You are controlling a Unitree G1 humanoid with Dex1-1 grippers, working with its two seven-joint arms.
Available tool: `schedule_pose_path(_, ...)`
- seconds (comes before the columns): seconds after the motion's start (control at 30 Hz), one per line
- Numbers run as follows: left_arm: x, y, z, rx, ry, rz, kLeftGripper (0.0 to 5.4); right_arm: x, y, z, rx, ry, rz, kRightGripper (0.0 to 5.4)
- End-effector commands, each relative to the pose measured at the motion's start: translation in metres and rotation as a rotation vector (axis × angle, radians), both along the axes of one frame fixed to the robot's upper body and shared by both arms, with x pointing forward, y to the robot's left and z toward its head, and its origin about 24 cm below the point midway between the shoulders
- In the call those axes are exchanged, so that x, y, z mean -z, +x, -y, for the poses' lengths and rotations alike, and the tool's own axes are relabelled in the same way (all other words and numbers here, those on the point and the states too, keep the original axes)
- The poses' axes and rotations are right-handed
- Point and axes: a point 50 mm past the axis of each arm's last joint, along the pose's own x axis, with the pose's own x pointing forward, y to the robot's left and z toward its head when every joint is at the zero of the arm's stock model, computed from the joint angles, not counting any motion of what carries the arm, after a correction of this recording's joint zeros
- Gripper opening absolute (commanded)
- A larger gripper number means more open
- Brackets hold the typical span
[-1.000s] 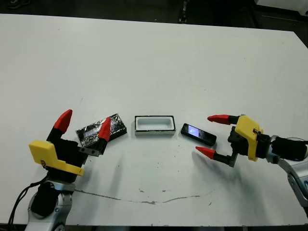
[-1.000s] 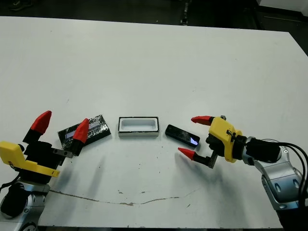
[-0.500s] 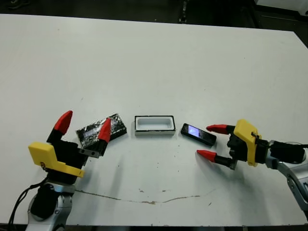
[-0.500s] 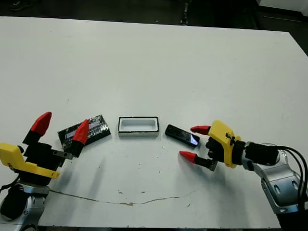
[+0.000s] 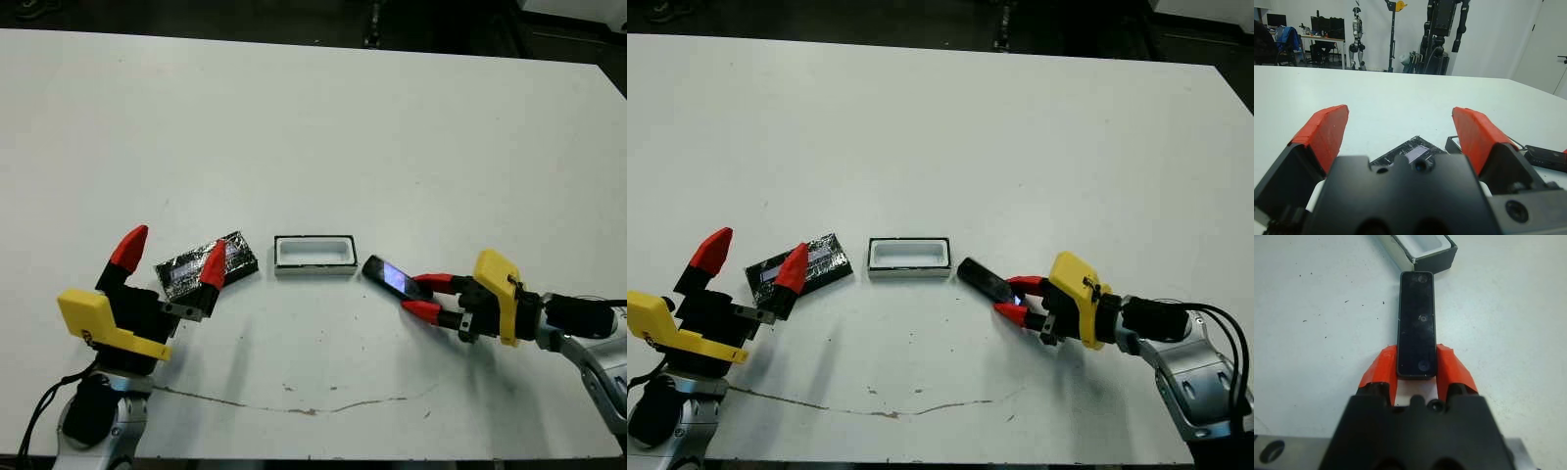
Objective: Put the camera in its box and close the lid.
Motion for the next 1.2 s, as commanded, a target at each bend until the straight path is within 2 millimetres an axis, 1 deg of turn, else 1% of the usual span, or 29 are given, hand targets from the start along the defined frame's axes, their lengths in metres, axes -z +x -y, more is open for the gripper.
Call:
schedule_pose_path(0.03,0.003,-0.003,0.0,-0.01,0.007,-0.019,5.4,0.01,-0.004,0.004,0.026,-0.022,-0.028,1.66)
schedule_pose_path(0.23,0.003,-0.003,-0.001,-0.01,0.005,-0.019,5.4,0.009,-0.003,0.005,0.086,0.017,-0.011,1.66)
schedule_pose_path(0.33,0.003,-0.003,-0.001,-0.01,0.003,-0.019,5.4,0.0,0.002,0.005,0.092,0.04,0.025,1.66)
schedule_pose_path(0.43,0.003,-0.003,0.0,-0.011,0.004,-0.019,5.4,-0.018,0.012,0.006,0.081,0.063,0.089,1.66)
schedule_pose_path(0.63,0.003,-0.002,0.001,-0.008,-0.005,-0.024,5.4,-0.064,0.037,0.009,0.02,0.06,0.237,1.66)
schedule_pose_path(0.7,0.003,-0.002,0.001,-0.01,-0.005,-0.021,5.4,-0.08,0.046,0.008,-0.01,0.034,0.291,1.66)
schedule_pose_path(0.77,0.003,-0.002,0.001,-0.009,0.003,-0.019,5.4,-0.094,0.057,0.007,-0.036,0.049,0.268,1.66)
schedule_pose_path(0.87,0.004,-0.002,0.002,-0.003,-0.001,-0.014,5.4,-0.106,0.072,0.0,-0.081,0.063,0.173,1.66)
schedule_pose_path(0.97,0.003,-0.002,0.002,-0.002,-0.003,-0.014,5.4,-0.113,0.084,-0.013,-0.153,0.023,0.107,1.66)
schedule_pose_path(1.03,0.003,-0.001,0.002,-0.002,-0.005,-0.014,5.4,-0.115,0.09,-0.02,-0.21,0.008,0.079,1.66)
schedule_pose_path(1.2,0.003,0.0,0.002,-0.004,-0.01,-0.015,5.4,-0.115,0.098,-0.043,-0.356,-0.122,0.07,1.66)
